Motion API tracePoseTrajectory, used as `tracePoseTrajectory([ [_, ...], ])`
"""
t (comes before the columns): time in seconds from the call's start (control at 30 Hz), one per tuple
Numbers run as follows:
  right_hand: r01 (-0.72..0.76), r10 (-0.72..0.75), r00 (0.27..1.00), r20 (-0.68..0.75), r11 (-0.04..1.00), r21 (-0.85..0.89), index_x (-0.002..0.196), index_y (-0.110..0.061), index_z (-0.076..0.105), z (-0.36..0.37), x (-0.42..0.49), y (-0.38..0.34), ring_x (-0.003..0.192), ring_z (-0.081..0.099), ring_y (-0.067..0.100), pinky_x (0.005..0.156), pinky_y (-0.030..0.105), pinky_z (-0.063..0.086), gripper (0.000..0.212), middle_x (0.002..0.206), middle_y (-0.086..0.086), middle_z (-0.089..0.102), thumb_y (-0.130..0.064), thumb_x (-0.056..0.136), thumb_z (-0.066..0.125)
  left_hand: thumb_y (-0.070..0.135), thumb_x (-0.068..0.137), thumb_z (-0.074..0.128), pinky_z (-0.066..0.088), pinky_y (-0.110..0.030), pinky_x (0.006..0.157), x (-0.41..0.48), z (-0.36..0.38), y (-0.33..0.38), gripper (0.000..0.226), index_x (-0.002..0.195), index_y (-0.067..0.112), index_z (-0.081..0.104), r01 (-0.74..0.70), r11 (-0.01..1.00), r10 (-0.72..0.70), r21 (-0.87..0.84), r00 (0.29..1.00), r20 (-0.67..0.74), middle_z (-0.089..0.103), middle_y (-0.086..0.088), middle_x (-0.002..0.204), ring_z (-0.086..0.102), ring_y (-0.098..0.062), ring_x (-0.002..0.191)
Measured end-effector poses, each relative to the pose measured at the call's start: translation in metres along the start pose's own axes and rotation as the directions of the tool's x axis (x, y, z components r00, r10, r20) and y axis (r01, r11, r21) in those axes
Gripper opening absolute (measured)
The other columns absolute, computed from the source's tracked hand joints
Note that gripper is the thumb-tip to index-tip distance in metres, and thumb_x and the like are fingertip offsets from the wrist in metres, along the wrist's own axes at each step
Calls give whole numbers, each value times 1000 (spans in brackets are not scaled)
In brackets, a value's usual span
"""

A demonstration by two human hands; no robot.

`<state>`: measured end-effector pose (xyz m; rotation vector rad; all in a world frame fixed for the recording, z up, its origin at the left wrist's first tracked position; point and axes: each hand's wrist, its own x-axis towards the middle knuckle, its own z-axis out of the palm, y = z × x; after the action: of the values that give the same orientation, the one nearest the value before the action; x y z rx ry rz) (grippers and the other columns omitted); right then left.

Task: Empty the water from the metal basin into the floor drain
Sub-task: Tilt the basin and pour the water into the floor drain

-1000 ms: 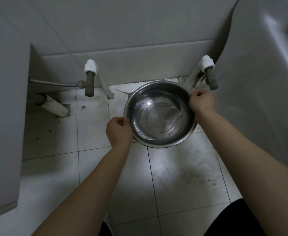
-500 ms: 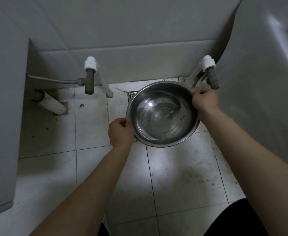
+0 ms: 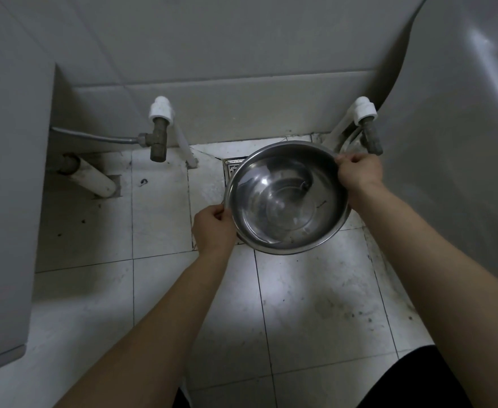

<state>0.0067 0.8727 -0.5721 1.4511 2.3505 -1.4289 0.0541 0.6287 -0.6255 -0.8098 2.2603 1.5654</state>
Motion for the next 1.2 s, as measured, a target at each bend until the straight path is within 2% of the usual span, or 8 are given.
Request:
tracePoseTrajectory([
  [0.17,-5,5,1000,-9,1000,5,103,0,73,-1,3,1,111,68,32,107,48,53,22,114,18,74,-18,99,61,15,98,64,63,-41,83,3,5,0,28,77,32,66,8,1000,-8,-5,1000,0,67,10,76,74,-24,83],
  [0.27,-5,5,1000,-18,1000,9,107,3,73,-2,3,0,111,68,32,107,47,53,26,114,18,74,-19,100,61,16,98,65,59,-33,79,5,8,-1,11,101,17,76,16,1000,-16,-3,1000,1,65,13,77,72,-20,83],
  [0.5,-10,11,1000,-12,1000,17,105,-2,72,-4,2,-4,113,67,30,106,45,53,21,109,14,71,-19,101,60,16,98,65,61,-47,93,11,10,4,24,119,6,73,37,999,-37,-7,999,5,76,-11,105,74,-30,94],
  [0.63,-1,1,1000,-22,1000,16,113,0,74,-5,3,-5,116,67,30,108,43,53,25,117,15,73,-16,103,56,16,98,66,60,-46,95,13,12,6,26,121,7,73,43,999,-43,-19,999,3,76,-10,109,73,-29,98],
  [0.8,2,-1,1000,-24,999,45,108,-5,74,-6,2,-9,105,65,24,104,38,54,20,103,7,67,-16,102,58,16,97,66,60,-46,95,14,12,7,24,118,8,74,43,999,-43,-22,999,-2,77,-9,106,74,-27,96],
  [0.97,21,-19,999,-30,997,78,97,-7,71,-3,2,-13,96,62,22,95,35,54,13,99,11,65,-15,101,61,17,98,66,61,-46,94,15,12,6,26,120,7,74,52,998,-52,-32,999,2,77,-10,107,74,-28,96],
  [1.1,19,-16,999,-37,997,75,109,2,74,-2,3,-12,97,63,21,98,36,54,24,100,10,67,-16,101,61,17,97,67,61,-45,94,15,12,5,24,117,7,75,59,998,-59,-30,998,-3,76,-9,104,73,-26,95],
  [1.2,23,-21,999,-37,997,69,105,1,74,-1,4,-14,95,61,20,93,30,52,22,98,9,65,-17,100,62,16,97,67,60,-46,94,16,11,4,23,117,7,75,69,997,-70,-28,998,-3,77,-10,104,73,-27,95],
])
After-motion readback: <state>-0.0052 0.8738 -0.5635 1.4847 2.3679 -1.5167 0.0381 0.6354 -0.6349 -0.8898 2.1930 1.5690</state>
